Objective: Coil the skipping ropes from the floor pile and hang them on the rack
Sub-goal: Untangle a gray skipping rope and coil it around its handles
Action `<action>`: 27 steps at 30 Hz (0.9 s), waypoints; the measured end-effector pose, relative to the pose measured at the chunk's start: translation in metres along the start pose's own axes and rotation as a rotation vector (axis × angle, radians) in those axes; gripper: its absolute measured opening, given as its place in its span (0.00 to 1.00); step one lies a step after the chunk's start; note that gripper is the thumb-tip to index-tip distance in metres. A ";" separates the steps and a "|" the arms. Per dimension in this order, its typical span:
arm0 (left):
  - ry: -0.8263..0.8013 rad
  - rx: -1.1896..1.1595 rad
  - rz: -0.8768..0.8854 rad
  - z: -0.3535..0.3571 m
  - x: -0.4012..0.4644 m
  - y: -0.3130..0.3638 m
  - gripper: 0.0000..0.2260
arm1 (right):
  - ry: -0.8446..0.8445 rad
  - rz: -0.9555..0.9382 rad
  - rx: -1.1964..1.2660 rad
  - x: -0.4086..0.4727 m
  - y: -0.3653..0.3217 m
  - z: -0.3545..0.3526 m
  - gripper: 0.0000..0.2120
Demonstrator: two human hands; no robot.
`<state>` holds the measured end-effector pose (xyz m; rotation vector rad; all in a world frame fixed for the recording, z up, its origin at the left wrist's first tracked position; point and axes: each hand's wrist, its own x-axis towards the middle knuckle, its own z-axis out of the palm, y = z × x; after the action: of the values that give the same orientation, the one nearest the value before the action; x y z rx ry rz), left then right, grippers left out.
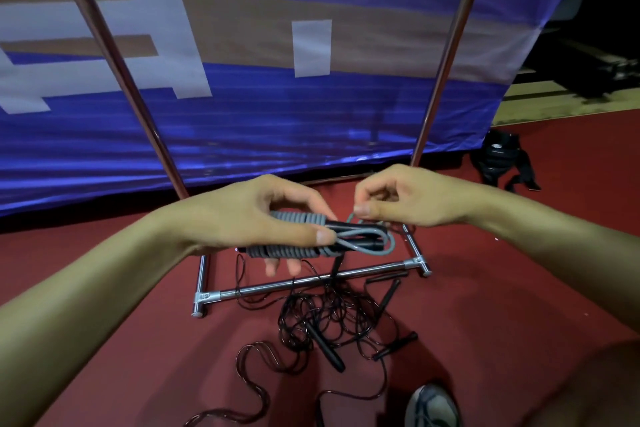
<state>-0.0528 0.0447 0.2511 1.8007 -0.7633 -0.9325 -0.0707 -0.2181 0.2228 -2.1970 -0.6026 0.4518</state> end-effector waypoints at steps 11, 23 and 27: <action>0.027 0.245 -0.036 0.015 0.011 -0.008 0.13 | 0.234 -0.194 -0.749 -0.011 -0.057 -0.002 0.11; 0.351 -0.062 0.035 0.010 0.008 -0.003 0.09 | 0.046 -0.058 -0.534 -0.029 -0.046 -0.004 0.26; 0.345 -0.181 0.031 0.015 0.012 -0.002 0.11 | 0.136 -0.104 -0.527 -0.030 -0.035 -0.005 0.23</action>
<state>-0.0591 0.0293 0.2423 1.7232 -0.4722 -0.6248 -0.1021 -0.2178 0.2571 -2.6473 -0.8272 0.0872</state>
